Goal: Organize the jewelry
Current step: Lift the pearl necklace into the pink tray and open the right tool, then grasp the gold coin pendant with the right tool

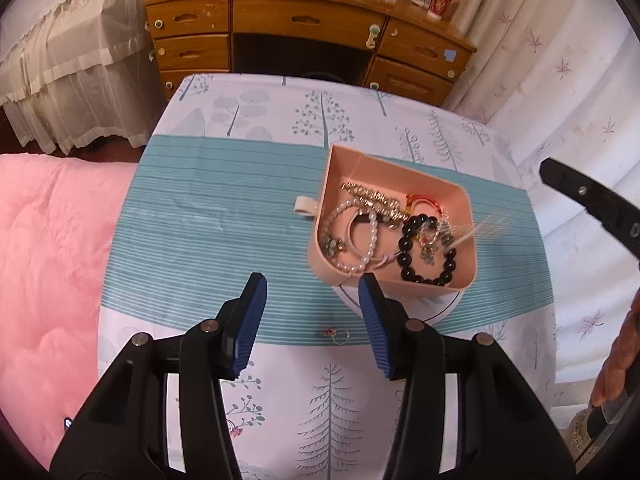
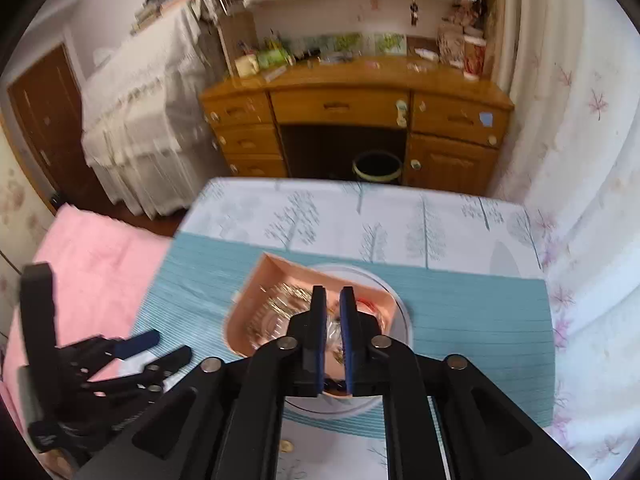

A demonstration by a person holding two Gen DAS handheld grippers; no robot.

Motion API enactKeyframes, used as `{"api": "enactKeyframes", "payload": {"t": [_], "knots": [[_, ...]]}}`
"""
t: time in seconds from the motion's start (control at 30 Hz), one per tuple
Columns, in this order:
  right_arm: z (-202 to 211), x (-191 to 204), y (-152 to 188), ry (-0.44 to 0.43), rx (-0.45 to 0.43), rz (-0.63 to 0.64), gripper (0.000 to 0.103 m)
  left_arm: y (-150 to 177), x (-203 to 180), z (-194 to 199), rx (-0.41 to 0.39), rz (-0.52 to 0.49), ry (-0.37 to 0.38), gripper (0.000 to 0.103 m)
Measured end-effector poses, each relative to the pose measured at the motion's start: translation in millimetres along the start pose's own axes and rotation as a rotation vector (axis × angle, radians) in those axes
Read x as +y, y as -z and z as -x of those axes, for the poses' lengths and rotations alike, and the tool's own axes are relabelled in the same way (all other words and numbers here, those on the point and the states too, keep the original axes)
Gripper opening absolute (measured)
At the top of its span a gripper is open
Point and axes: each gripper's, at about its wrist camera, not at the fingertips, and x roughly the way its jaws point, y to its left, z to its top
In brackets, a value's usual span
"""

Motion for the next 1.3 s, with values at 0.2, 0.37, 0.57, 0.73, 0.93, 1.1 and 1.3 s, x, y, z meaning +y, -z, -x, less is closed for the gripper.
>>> {"api": "enactKeyframes", "payload": {"t": [0.2, 0.37, 0.57, 0.73, 0.93, 1.1, 1.3], "knots": [[-32, 4, 25, -0.024, 0.042, 0.016, 0.032, 4, 6, -7, 0.011, 0.000, -0.004, 0.045], [-39, 15, 48, -0.057, 0.083, 0.057, 0.034, 8, 9, -6, 0.016, -0.001, -0.002, 0.045], [-43, 32, 80, -0.090, 0.162, 0.122, 0.034, 17, 9, -4, 0.021, -0.008, 0.004, 0.045], [-43, 41, 102, -0.115, 0.201, 0.148, 0.035, 27, 9, -1, 0.022, -0.018, 0.013, 0.045], [-41, 40, 120, -0.135, 0.219, 0.153, 0.041, 44, 9, 3, 0.019, -0.047, 0.010, 0.045], [-44, 41, 136, -0.127, 0.247, 0.191, 0.044, 61, 6, -2, 0.037, -0.081, -0.011, 0.046], [-61, 40, 153, -0.128, 0.296, 0.206, 0.045, 75, 4, -20, 0.085, -0.103, -0.020, 0.048]]}}
